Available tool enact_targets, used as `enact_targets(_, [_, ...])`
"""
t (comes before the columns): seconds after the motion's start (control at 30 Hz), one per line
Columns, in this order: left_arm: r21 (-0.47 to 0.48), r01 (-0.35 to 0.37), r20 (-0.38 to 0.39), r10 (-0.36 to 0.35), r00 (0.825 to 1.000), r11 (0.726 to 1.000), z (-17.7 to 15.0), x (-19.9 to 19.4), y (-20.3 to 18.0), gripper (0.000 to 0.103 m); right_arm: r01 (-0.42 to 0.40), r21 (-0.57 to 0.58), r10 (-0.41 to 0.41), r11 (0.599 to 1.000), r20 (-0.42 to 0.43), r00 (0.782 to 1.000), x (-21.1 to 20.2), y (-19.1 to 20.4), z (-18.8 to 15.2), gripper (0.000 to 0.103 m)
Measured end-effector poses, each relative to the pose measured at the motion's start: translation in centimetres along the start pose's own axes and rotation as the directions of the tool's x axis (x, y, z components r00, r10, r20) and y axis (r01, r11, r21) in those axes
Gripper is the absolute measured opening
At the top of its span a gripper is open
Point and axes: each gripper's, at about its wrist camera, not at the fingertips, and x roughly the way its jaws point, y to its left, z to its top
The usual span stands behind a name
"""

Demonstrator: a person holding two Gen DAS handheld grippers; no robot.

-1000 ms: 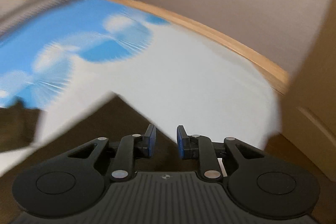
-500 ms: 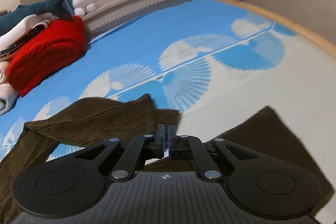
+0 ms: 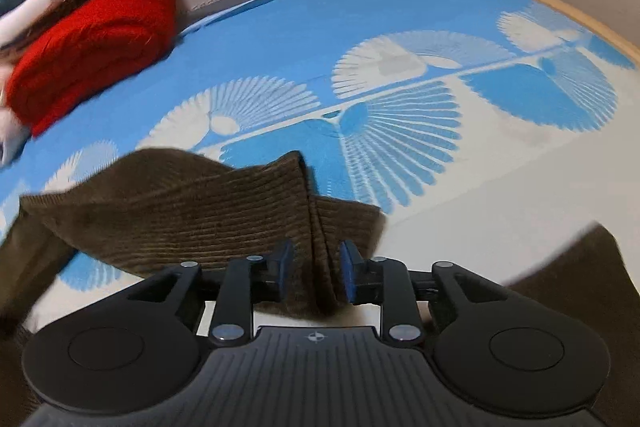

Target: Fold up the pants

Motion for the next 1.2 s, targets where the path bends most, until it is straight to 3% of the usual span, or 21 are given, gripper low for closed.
enact_targets(0.07, [0.018,-0.013,-0.005,0.013,1.0,1.0,0.1,1.1,0.0,0.044,-0.024,-0.047,0.024,0.999,-0.006,1.0,1.3,0.4,0.3,0.04])
enact_targets(0.17, [0.034,-0.026,-0.036,0.027,0.999,0.999,-0.1,3.0,0.1,0.06,-0.054,-0.116,0.051,0.992,-0.031,0.998,2.9,1.4,0.2,0.045])
enact_targets(0.27, [0.058,-0.048,-0.047,0.051,0.998,0.997,-0.1,4.6,-0.1,0.061,-0.014,-0.228,0.002,0.974,-0.051,0.999,4.0,2.5,-0.1,0.046])
enact_targets(0.43, [0.086,-0.045,-0.056,0.049,0.997,0.995,0.1,6.0,-0.3,0.06,-0.011,-0.24,-0.005,0.971,-0.066,0.998,4.2,1.9,0.5,0.046])
enact_targets(0.47, [0.099,-0.05,-0.053,0.055,0.997,0.994,0.1,6.2,-0.3,0.058,-0.021,-0.244,0.002,0.97,-0.079,0.997,4.3,1.8,0.5,0.047])
enact_targets(0.53, [0.116,-0.061,-0.055,0.068,0.996,0.991,0.0,6.6,-0.2,0.039,-0.048,-0.263,0.021,0.964,-0.105,0.994,4.5,1.9,0.2,0.048])
enact_targets(0.6, [0.111,-0.049,-0.07,0.057,0.996,0.993,-0.4,7.3,0.1,0.028,-0.082,-0.294,0.047,0.952,-0.124,0.991,4.2,2.2,0.1,0.039])
enact_targets(0.67, [0.111,-0.034,-0.067,0.041,0.997,0.993,-0.3,7.3,0.2,0.014,-0.137,-0.301,0.098,0.944,-0.143,0.985,3.7,2.5,0.4,0.008])
enact_targets(0.8, [0.172,-0.033,-0.056,0.044,0.997,0.985,0.1,6.3,-0.4,0.008,-0.263,-0.263,0.236,0.928,-0.131,0.963,1.7,2.1,2.3,0.007])
enact_targets(0.83, [0.188,-0.031,-0.049,0.041,0.998,0.982,0.3,5.8,-0.5,0.008,-0.306,-0.219,0.29,0.926,-0.105,0.951,0.9,1.6,3.2,0.007])
enact_targets(0.87, [0.201,-0.031,-0.041,0.04,0.998,0.979,0.5,5.3,-0.5,0.008,-0.38,-0.128,0.377,0.916,-0.054,0.925,-0.1,0.6,4.4,0.007])
enact_targets(0.93, [0.219,-0.02,-0.019,0.024,1.0,0.976,0.8,4.3,-0.2,0.007,-0.508,0.025,0.502,0.861,0.118,0.857,-2.2,-1.5,6.7,0.006])
enact_targets(1.03, [0.297,0.025,0.01,-0.029,1.0,0.955,0.5,2.6,0.4,0.007,-0.583,0.14,0.496,0.8,0.392,0.775,-5.2,-3.6,9.3,0.006])
enact_targets(1.07, [0.34,0.053,0.01,-0.06,0.998,0.939,0.1,2.0,0.4,0.007,-0.573,0.151,0.46,0.806,0.451,0.765,-5.9,-3.8,9.7,0.006])
enact_targets(1.1, [0.38,0.084,0.001,-0.091,0.996,0.921,-0.4,1.5,0.5,0.007,-0.537,0.168,0.4,0.827,0.495,0.771,-6.5,-3.9,10.1,0.006])
enact_targets(1.17, [0.445,0.168,-0.056,-0.16,0.986,0.879,-1.6,0.7,0.9,0.007,-0.442,0.234,0.266,0.866,0.531,0.804,-6.7,-3.9,10.6,0.007])
enact_targets(1.2, [0.469,0.207,-0.089,-0.187,0.978,0.859,-2.1,0.4,1.0,0.007,-0.337,0.258,0.168,0.905,0.513,0.842,-6.5,-3.5,10.8,0.007])
